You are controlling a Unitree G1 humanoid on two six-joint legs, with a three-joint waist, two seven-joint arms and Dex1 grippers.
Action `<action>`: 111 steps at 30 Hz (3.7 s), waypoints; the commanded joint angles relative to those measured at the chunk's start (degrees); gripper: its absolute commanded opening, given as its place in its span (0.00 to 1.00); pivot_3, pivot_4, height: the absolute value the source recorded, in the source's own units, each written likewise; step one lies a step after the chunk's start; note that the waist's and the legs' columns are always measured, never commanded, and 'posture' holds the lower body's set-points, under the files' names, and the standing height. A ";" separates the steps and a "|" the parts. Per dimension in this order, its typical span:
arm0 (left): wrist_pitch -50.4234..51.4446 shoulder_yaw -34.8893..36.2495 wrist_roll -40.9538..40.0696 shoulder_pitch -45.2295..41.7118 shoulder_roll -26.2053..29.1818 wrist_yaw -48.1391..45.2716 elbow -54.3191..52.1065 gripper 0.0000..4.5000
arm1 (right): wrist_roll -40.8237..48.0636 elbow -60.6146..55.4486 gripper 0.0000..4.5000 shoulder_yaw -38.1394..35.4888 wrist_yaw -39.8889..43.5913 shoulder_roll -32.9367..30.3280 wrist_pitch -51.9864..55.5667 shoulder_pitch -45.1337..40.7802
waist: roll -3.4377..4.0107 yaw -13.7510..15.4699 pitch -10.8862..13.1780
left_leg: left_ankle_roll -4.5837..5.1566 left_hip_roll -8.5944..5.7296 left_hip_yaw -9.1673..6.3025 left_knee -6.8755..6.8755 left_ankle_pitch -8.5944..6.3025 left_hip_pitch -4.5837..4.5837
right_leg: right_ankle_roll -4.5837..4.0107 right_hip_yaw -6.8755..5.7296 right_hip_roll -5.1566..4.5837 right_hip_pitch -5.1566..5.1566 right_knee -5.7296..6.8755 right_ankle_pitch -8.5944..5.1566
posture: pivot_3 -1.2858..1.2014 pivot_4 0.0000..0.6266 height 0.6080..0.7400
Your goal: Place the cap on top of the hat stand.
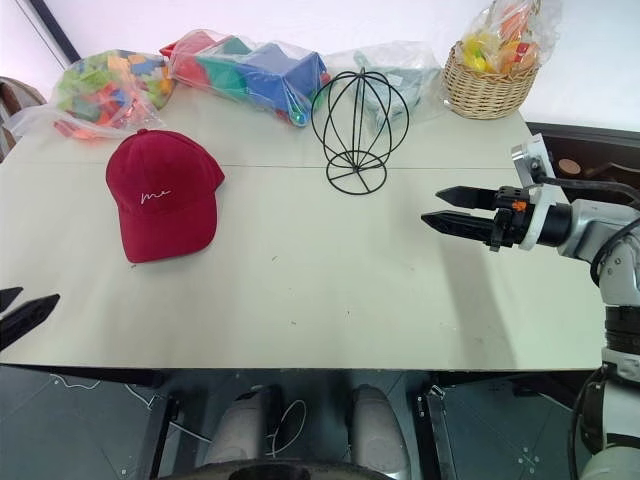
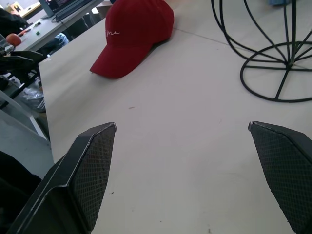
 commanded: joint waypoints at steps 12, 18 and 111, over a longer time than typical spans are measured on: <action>-61.52 -16.76 42.82 -8.83 14.39 -4.72 26.61 1.00 | 0.01 0.91 0.99 4.59 3.99 3.20 -1.51 -12.12 | 0.09 -0.03 0.00 | -0.02 0.00 0.16 -0.14 -0.01 -0.04 | -0.02 0.00 -0.08 -0.16 -0.01 0.01 | 0.52 0.24 1.00; -88.96 -24.12 60.40 -15.81 8.86 15.50 36.79 1.00 | 0.70 -1.36 0.99 3.84 3.54 3.46 -0.76 -8.86 | 0.08 0.19 -0.01 | 0.16 -0.07 0.42 -0.14 -0.11 -0.15 | 0.18 0.01 -0.33 -0.24 0.00 0.15 | 0.52 0.24 1.00; -75.94 -60.79 92.45 -60.24 6.83 72.80 33.99 0.01 | -0.40 0.16 1.00 -3.90 -2.83 -5.24 -3.72 -3.33 | 1.06 2.89 -0.65 | 0.35 -0.16 0.80 0.24 -0.19 -0.14 | 0.50 0.10 -0.40 -0.09 0.04 0.29 | 0.52 0.24 1.00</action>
